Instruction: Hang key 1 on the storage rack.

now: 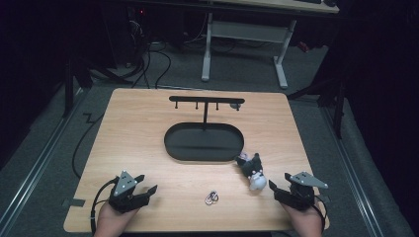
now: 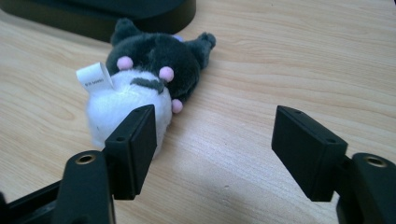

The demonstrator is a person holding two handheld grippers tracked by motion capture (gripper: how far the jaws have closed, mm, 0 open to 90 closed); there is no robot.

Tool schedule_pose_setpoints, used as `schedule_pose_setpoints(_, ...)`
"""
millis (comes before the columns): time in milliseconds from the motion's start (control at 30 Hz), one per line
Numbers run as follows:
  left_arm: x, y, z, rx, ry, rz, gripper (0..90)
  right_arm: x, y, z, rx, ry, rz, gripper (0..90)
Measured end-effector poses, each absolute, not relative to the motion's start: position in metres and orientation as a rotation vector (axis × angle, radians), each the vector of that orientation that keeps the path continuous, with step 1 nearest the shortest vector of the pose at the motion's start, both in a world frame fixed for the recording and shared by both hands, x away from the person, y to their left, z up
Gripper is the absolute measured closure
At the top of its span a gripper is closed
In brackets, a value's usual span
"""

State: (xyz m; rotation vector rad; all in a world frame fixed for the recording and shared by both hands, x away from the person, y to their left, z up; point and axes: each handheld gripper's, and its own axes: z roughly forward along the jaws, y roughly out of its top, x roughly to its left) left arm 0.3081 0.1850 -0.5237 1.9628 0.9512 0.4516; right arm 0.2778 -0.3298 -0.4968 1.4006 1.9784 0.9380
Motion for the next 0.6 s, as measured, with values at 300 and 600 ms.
schedule_pose_setpoints(300,0.308,0.186,-0.522,1.962,0.940,0.447,37.5,0.283,-0.320,-0.490,1.387,2.048,0.892,26.5)
schedule_pose_setpoints(600,0.307,0.186,-0.522,1.959,0.935,0.448,37.5,0.288,-0.318,-0.482,1.393,2.120,0.841,22.8)
